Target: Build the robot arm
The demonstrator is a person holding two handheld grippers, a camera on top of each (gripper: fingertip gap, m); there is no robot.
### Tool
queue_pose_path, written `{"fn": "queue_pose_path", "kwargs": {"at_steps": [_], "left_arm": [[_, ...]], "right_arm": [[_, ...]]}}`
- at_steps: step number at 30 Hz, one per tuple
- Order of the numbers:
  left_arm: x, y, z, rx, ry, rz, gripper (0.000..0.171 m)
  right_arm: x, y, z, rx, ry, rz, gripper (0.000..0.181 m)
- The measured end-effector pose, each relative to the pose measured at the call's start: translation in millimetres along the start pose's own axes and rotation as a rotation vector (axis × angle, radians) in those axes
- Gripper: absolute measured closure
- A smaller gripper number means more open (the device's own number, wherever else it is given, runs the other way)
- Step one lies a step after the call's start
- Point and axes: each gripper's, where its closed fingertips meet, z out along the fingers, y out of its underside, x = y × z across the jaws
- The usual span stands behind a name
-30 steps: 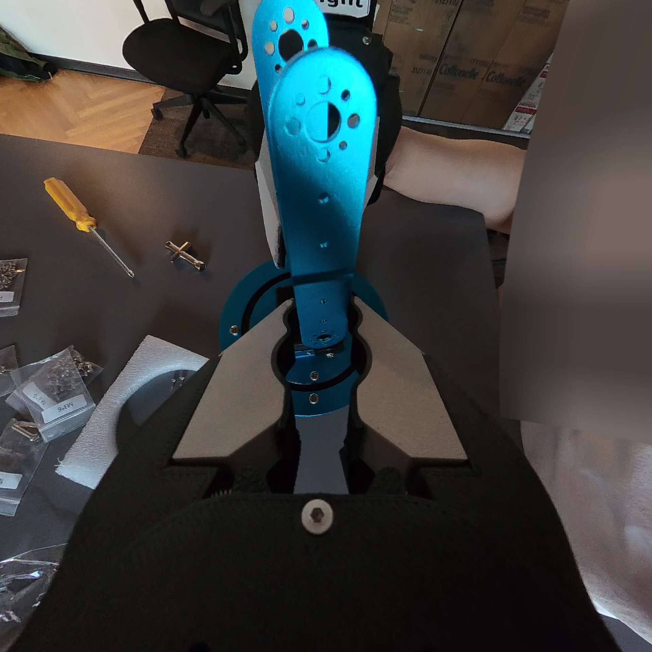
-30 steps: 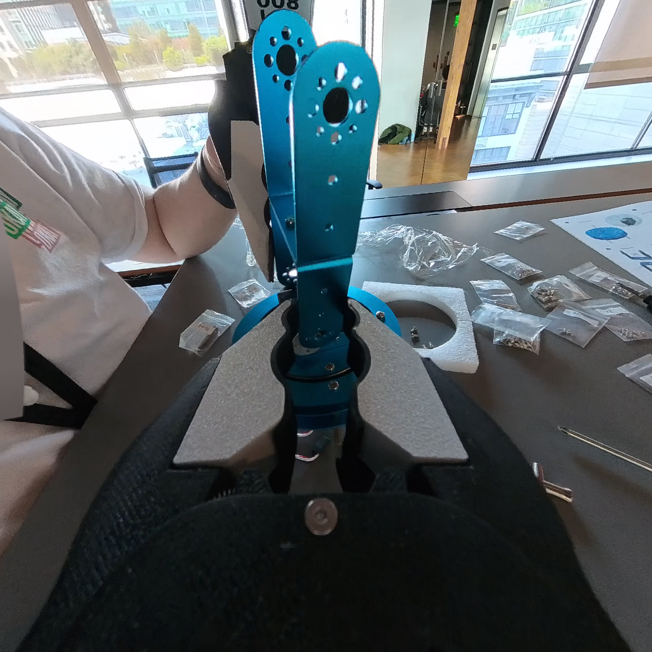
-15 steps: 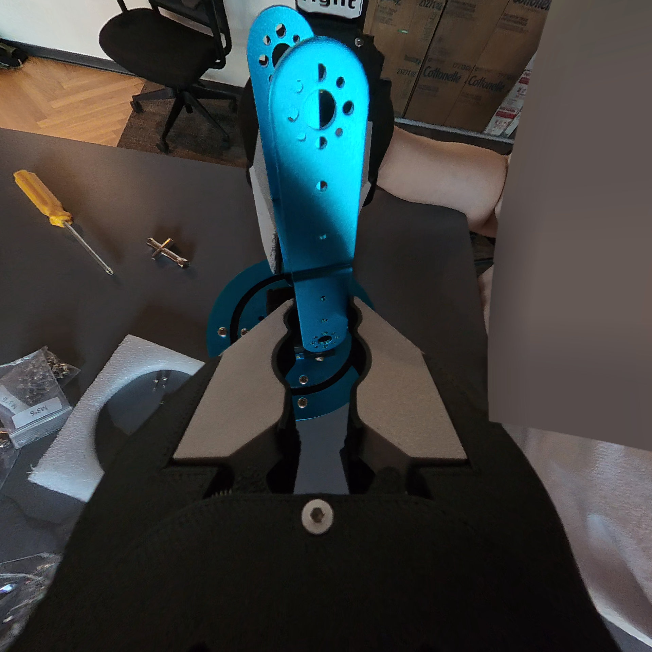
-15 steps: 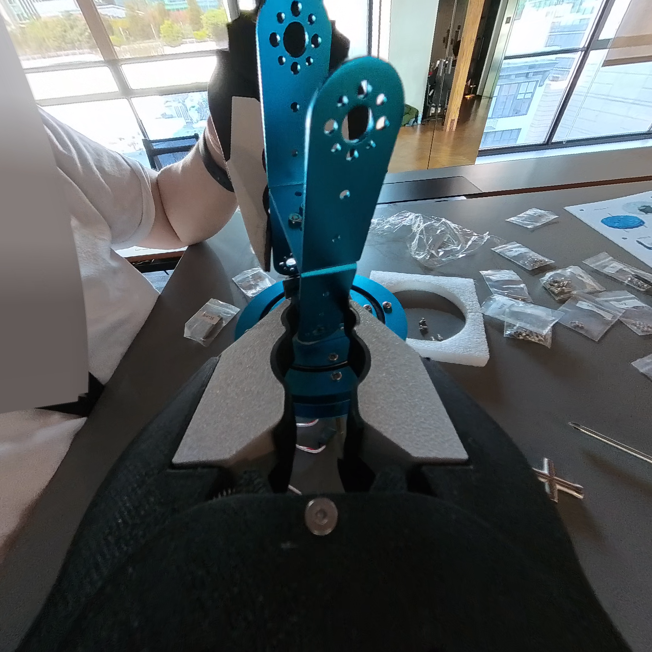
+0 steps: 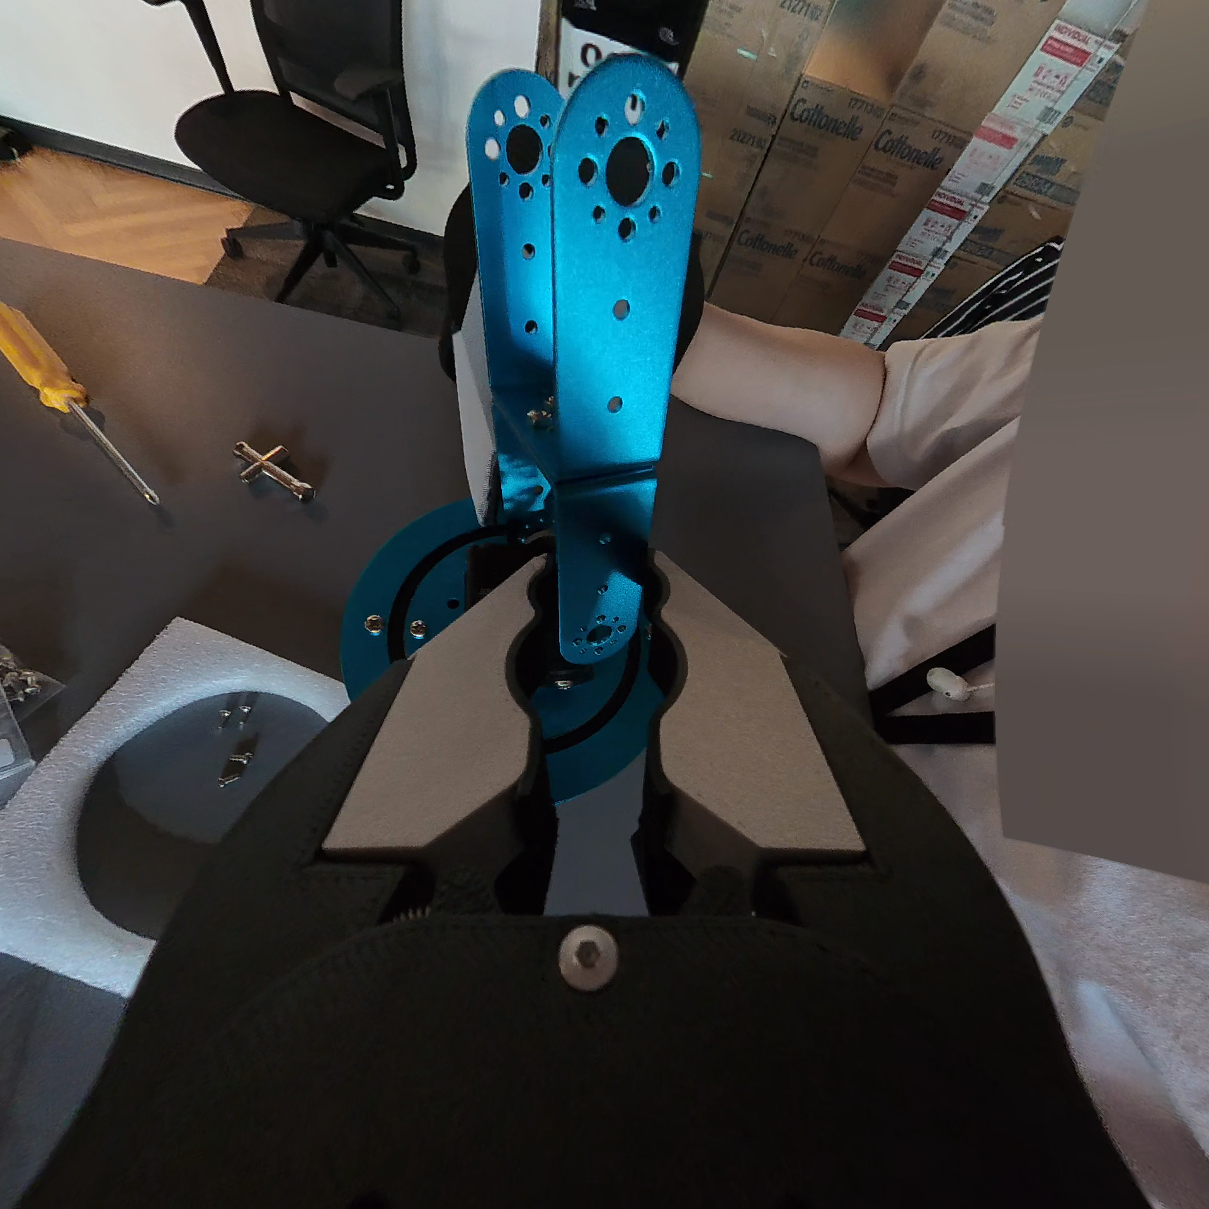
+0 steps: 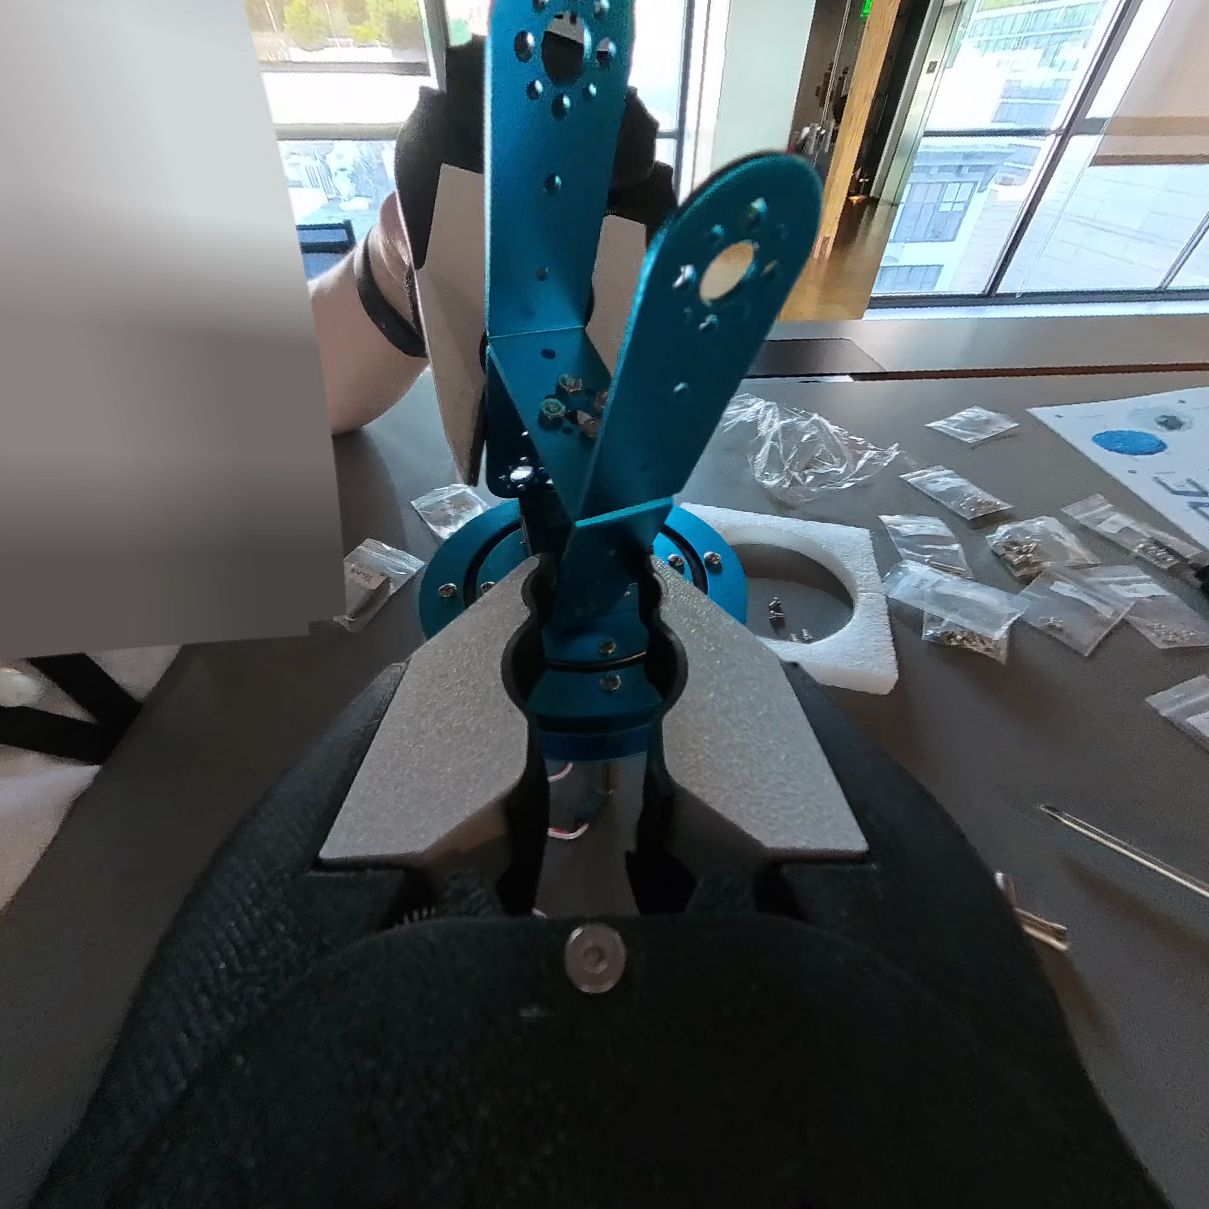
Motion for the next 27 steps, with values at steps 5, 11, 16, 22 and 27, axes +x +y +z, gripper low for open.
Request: {"fn": "queue_pose_path", "kwargs": {"at_steps": [5,11,16,22,27], "left_arm": [[0,-1,-4,0.019,0.005,-0.002,0.147],[-3,-21,-25,0.186,0.109,-0.108,0.147],[-9,-22,-31,0.214,0.116,-0.169,0.147],[0,-38,-32,0.308,0.173,-0.284,0.146],[33,-50,-8,0.361,0.192,-0.386,0.146]], "right_arm": [[2,-6,1,0.017,0.018,0.02,0.156],[7,-31,2,0.038,0.108,0.064,0.156],[11,-31,9,0.006,0.145,0.143,0.156],[8,-49,-3,0.094,0.057,0.311,0.157],[-21,-48,-33,0.093,0.064,0.44,0.158]]}}
